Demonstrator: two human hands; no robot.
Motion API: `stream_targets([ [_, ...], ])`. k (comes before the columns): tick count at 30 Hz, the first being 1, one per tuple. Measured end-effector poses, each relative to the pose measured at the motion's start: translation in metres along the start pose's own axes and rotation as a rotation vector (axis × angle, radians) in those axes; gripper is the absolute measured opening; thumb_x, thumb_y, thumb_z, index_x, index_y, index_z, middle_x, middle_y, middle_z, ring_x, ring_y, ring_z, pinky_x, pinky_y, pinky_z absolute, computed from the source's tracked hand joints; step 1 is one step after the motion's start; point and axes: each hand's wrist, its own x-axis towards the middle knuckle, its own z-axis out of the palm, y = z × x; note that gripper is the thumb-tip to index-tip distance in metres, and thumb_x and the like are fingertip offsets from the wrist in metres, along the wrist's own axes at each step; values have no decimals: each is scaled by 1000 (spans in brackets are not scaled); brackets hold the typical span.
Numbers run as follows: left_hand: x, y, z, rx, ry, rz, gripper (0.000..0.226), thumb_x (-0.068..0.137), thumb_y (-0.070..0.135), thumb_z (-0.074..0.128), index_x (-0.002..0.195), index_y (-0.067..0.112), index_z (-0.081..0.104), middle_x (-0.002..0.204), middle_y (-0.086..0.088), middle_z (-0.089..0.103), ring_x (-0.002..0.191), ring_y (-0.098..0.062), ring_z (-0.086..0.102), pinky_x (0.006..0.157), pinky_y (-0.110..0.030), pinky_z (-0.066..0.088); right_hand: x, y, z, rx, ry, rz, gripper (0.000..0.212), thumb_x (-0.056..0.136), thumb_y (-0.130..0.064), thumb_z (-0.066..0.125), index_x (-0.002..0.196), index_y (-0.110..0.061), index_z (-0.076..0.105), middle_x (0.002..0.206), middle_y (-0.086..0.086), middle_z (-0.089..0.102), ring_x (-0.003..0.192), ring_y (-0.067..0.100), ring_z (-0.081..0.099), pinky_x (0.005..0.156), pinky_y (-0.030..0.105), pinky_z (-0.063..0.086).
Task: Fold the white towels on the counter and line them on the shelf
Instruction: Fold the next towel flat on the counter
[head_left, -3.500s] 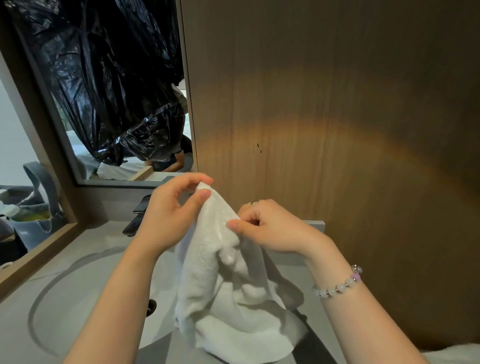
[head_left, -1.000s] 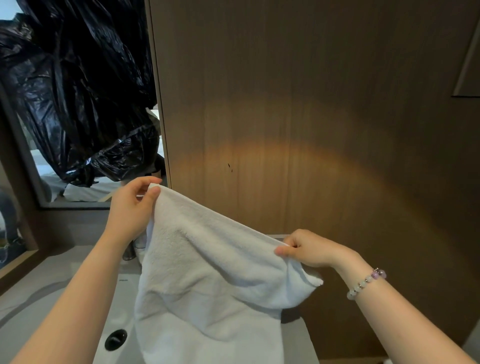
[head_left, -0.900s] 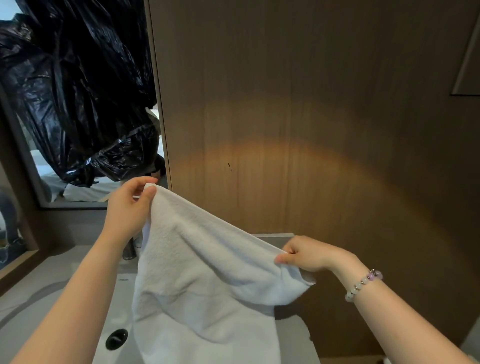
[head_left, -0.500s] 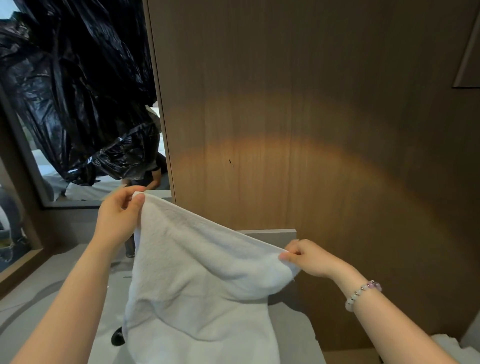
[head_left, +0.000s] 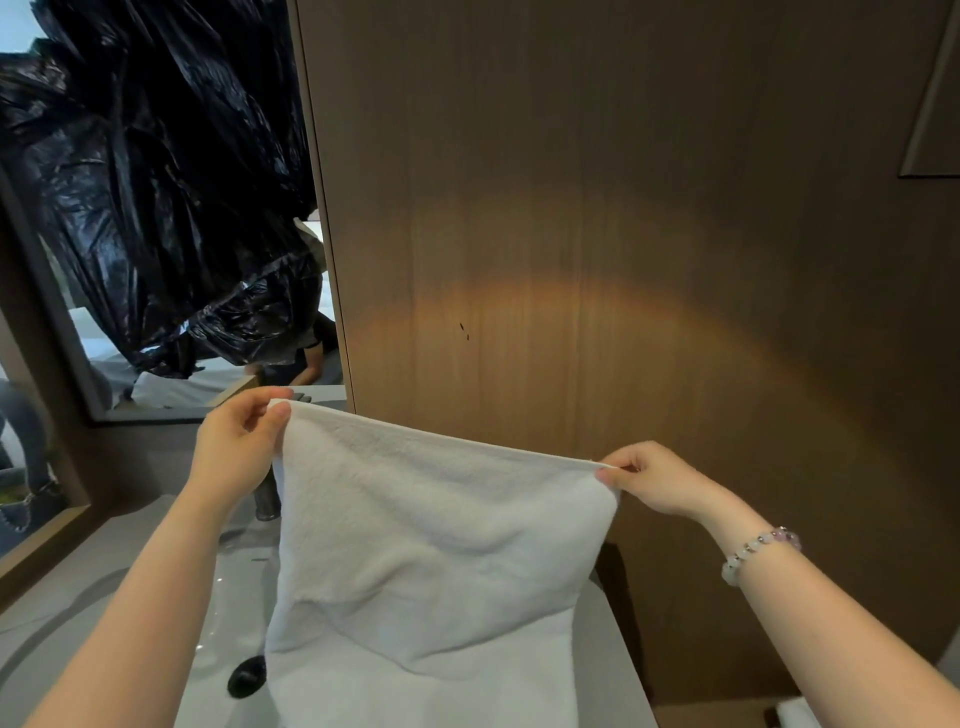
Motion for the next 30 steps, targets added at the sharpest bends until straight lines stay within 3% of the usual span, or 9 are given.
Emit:
stream_targets([
  [3,-1,-6,1,8,1,-44,22,96,17,49,115,15,61,103,-2,59,96,-18,52,82,-31,38,-6,2,4,151,39,-7,22,95,-27,52,88,-20,72,95,-5,69,98,13,60,88,28,45],
  [5,-1,-9,1,13,7,-62,24,97,17,48,117,13,60,105,-2,59,97,-18,52,83,-31,39,-8,4,2,224,-11,-15,24,94,-26,53,94,-14,73,99,-2,71,102,15,60,90,28,42],
  [8,0,-14,2,-13,39,-90,25,97,17,47,118,12,60,106,-6,60,96,-19,52,83,-32,39,-11,1,-5,242,-217,-21,26,94,-24,53,96,-9,73,104,-6,72,109,11,60,101,29,31],
  [12,0,-13,6,-32,95,-106,25,97,17,47,118,12,59,104,-4,57,96,-18,51,83,-32,39,-13,-6,-7,159,-523,-77,19,94,-18,54,97,-11,71,103,-2,71,111,18,61,107,25,34],
  [16,0,-13,7,-5,132,-96,25,97,16,46,117,10,60,103,-4,57,95,-18,49,84,-32,39,-15,-13,-8,188,-683,-161,27,82,-39,68,100,-20,74,106,-4,71,111,19,62,106,28,39],
  [20,1,-15,4,30,125,-82,25,96,15,47,117,9,59,105,-7,58,95,-18,49,85,-32,39,-17,-20,-13,248,-664,-214,19,83,-22,67,100,-21,75,109,1,70,112,24,61,105,33,41],
  [24,3,-14,2,46,128,-66,26,97,16,47,118,9,59,108,-9,59,95,-18,48,85,-32,38,-19,-38,-19,114,-664,-169,29,88,-3,58,93,-26,76,100,-7,70,102,12,61,102,28,42],
  [27,7,-10,1,72,118,-52,26,96,15,47,117,8,61,109,-10,60,94,-17,48,84,-31,37,-18,-50,-18,-224,-518,-33,29,92,-8,55,86,-32,71,92,-16,65,96,6,58,97,27,41],
  [30,10,-7,-2,67,86,-26,25,95,14,48,115,8,62,109,-9,59,94,-17,49,82,-32,38,-16,-51,-19,-318,-348,55,23,94,-14,53,86,-27,69,95,-12,64,95,6,56,90,26,42],
])
